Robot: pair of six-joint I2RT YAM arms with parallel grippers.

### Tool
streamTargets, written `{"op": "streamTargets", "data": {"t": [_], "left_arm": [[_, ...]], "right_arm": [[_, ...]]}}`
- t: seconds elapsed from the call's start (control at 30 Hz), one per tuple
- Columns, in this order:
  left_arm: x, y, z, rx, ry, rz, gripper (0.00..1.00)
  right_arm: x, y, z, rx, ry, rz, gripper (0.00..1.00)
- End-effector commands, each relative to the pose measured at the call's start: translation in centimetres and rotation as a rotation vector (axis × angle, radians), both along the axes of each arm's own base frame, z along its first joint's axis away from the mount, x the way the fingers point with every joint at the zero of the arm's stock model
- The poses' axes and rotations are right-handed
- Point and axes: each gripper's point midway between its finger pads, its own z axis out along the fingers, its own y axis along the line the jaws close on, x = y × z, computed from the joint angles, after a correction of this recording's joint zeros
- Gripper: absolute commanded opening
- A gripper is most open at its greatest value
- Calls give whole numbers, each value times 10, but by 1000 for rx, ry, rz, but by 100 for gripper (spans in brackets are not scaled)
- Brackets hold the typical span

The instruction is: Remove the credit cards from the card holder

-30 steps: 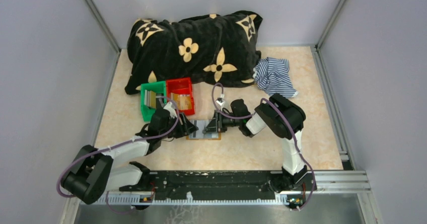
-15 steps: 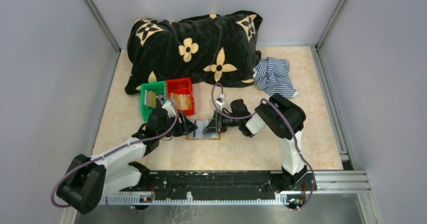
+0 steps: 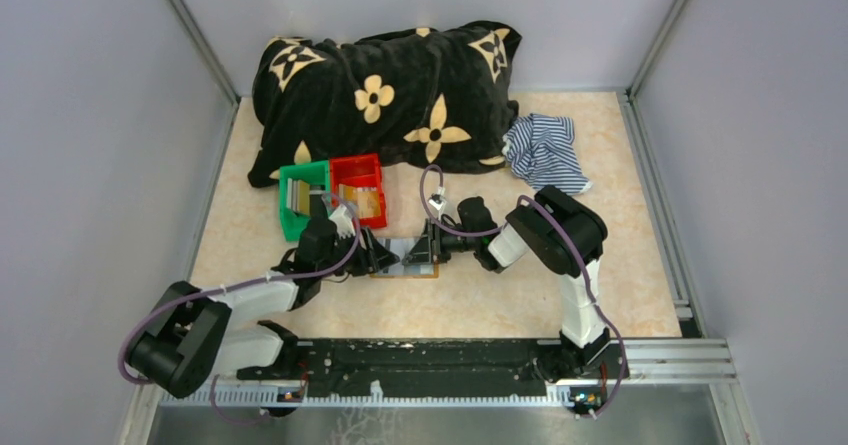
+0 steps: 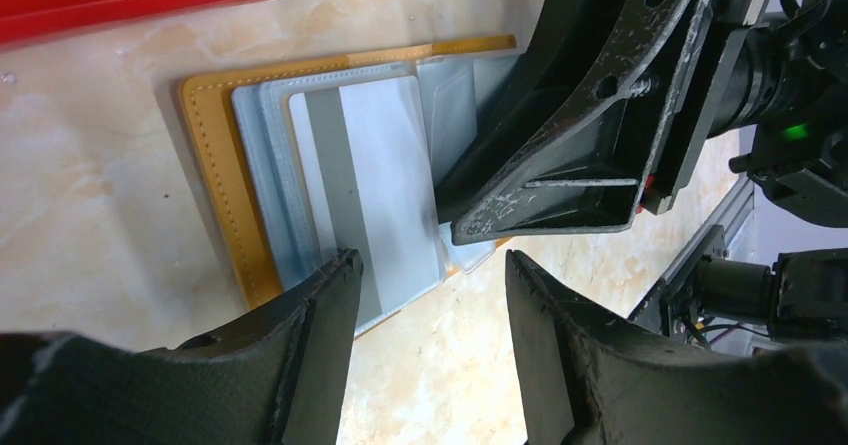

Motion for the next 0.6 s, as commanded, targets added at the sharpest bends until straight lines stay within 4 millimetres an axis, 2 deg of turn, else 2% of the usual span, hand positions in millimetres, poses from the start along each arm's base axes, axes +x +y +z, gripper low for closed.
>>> {"op": "streamTargets", "data": {"t": [0.0,0.57], "left_arm": [[-4,-4,-5,-28,5,-20,62],[-13,1,-33,4,66,-13,62]], "right_arm": [[-2,5,10,15,-44,13,22],[1,15,26,103,-39,22,24]]}}
